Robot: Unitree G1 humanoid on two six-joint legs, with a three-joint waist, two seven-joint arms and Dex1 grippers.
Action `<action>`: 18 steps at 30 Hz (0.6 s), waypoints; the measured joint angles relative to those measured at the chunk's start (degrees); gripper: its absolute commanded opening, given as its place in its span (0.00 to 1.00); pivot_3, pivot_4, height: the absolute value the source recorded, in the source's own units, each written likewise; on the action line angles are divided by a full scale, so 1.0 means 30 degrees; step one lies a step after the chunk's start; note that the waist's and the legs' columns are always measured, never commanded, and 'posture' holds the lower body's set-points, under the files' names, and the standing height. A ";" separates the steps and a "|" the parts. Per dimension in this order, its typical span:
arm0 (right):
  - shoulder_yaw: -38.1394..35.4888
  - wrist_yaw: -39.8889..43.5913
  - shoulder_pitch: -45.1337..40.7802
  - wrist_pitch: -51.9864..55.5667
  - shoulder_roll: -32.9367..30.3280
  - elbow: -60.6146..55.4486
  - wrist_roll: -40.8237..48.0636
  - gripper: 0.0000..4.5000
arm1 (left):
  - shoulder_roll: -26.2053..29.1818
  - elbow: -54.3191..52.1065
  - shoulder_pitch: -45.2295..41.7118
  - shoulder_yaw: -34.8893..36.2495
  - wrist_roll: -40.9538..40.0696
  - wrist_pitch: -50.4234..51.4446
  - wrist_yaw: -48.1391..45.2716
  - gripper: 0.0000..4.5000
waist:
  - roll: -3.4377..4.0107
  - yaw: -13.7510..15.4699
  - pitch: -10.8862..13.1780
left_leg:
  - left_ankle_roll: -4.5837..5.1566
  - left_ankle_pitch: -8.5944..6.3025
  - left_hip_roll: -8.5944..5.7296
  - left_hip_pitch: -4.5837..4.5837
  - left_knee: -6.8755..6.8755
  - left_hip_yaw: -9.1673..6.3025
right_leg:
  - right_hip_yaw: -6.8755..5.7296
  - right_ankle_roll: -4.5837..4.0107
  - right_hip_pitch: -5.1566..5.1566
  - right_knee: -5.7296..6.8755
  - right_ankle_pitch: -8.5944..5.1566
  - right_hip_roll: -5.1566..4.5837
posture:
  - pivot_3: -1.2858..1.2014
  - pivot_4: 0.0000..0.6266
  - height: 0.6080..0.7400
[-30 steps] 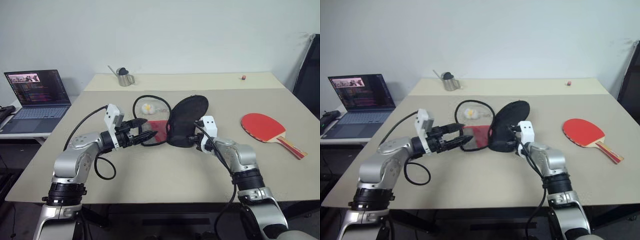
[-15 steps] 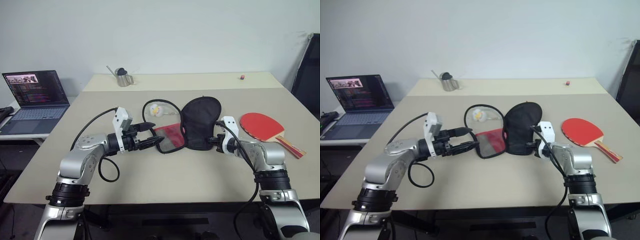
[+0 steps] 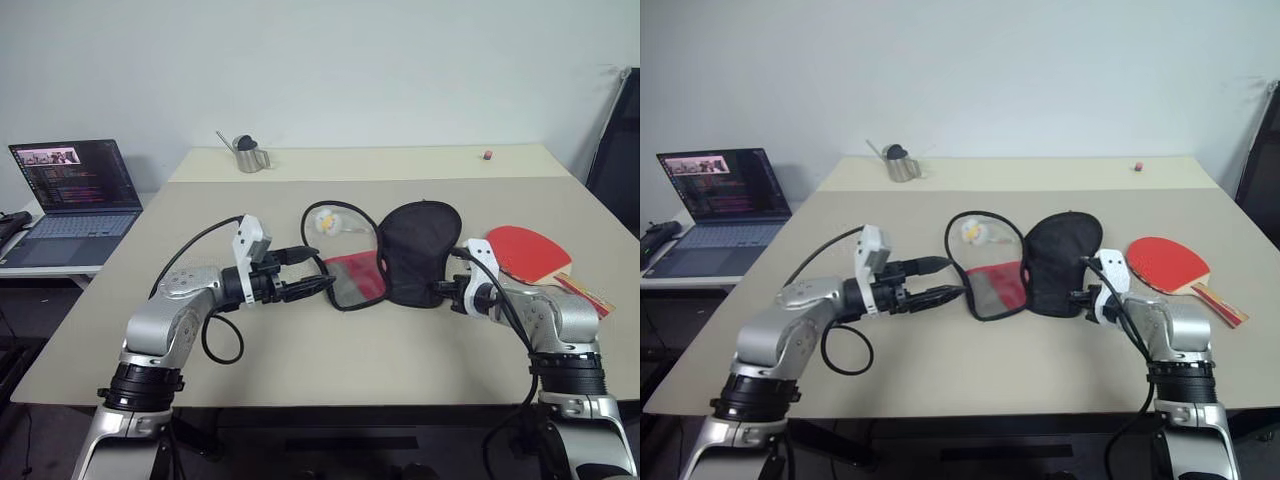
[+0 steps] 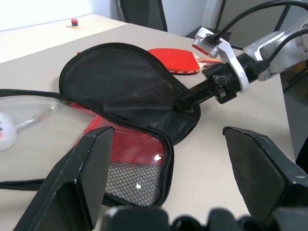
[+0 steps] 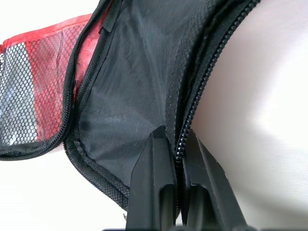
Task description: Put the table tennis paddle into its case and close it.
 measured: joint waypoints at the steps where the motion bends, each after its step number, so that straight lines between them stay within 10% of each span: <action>1: 0.0002 0.0014 -0.0021 -0.0009 -0.0008 0.0082 0.0000 0.01 | -0.0122 0.0002 -0.0091 -0.0032 0.0010 -0.0024 -0.0025 0.88 | 0.0000 0.0000 0.0000 | 0.0001 0.0000 0.0001 0.0000 0.0000 0.0003 | 0.0001 0.0000 0.0000 0.0000 0.0000 0.0000 | 0.52 0.24 1.00; 12: 0.0225 0.0178 -0.0226 -0.0527 -0.0145 0.1028 -0.0230 0.01 | -0.0240 0.0409 -0.0305 -0.0054 0.0162 -0.0250 -0.0315 0.88 | -0.0001 0.0003 0.0001 | 0.0000 0.0001 0.0000 0.0001 0.0000 0.0006 | 0.0003 0.0000 0.0000 0.0000 0.0000 0.0001 | 0.52 0.24 1.00; 18: 0.0171 -0.0142 -0.0751 -0.1466 -0.0461 0.2225 -0.0804 0.46 | -0.0253 0.0411 -0.0302 -0.0054 0.0252 -0.0277 -0.0307 0.88 | -0.0001 0.0016 0.0001 | -0.0002 0.0001 0.0002 -0.0001 -0.0001 0.0008 | 0.0003 0.0000 0.0000 -0.0007 0.0000 0.0001 | 0.52 0.24 1.00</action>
